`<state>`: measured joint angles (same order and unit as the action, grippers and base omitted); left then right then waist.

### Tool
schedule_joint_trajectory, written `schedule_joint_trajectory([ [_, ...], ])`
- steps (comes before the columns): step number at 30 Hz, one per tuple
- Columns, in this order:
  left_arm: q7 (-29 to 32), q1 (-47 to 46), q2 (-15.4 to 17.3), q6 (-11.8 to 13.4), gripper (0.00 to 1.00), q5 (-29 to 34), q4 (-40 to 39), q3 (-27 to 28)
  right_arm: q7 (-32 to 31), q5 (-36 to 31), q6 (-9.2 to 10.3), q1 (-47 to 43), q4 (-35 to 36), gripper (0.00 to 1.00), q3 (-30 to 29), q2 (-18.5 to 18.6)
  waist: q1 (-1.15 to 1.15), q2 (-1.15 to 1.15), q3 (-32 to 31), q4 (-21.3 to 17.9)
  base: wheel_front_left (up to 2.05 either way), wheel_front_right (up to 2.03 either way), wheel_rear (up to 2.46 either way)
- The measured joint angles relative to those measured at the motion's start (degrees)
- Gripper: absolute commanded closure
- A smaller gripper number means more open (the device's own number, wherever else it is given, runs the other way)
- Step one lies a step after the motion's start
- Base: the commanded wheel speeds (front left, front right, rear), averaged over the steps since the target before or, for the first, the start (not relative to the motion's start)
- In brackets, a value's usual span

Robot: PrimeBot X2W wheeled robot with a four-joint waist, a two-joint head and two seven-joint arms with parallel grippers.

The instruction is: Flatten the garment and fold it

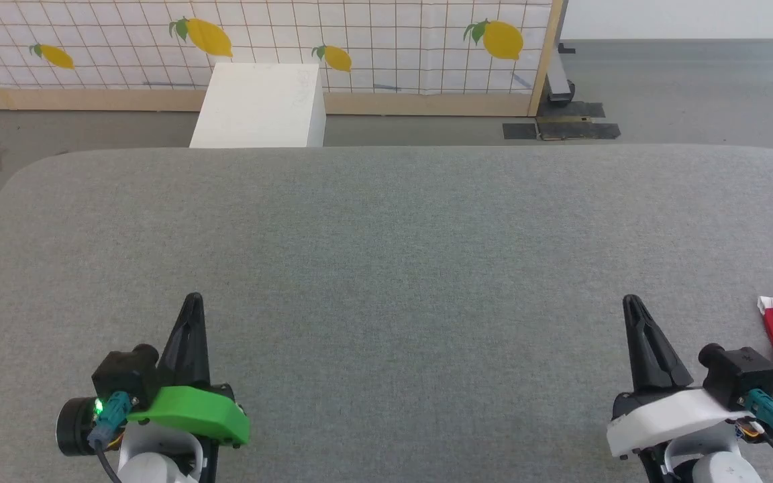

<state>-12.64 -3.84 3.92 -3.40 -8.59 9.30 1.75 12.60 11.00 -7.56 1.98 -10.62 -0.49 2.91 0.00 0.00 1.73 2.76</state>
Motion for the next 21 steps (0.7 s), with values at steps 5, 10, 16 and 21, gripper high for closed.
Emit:
schedule_joint_trajectory([
  [5, 0.5, 0.2, 0.0, 0.1, 1.00, 0.3, -0.5, -0.1, -0.6, -0.5, 0.00, 0.0, 0.5, 1.00, 0.0, 0.0, 0.00, 0.00, -0.1, -0.1, 0.00, 0.00, 0.00],
  [10, 1.5, 0.3, -0.1, 0.5, 1.00, 0.6, -0.9, -0.2, -1.3, -1.0, 0.00, 0.0, 1.1, 1.00, 0.1, 0.0, 0.00, 0.00, -0.2, -0.3, 0.00, 0.00, 0.00],
  [16, 2.0, 0.3, -0.1, 0.5, 1.00, 1.0, -1.5, -0.3, -2.1, -1.5, 0.00, 0.0, 1.7, 1.00, 0.1, 0.0, 0.00, 0.00, -0.3, -0.5, 0.00, 0.00, 0.00],
  [21, 2.5, 0.4, -0.2, 0.5, 1.00, 1.3, -2.0, -0.4, -2.6, -2.1, 0.00, 0.0, 2.1, 1.00, 0.1, 0.0, 0.00, 0.00, -0.4, -0.6, 0.00, 0.00, 0.00],
])
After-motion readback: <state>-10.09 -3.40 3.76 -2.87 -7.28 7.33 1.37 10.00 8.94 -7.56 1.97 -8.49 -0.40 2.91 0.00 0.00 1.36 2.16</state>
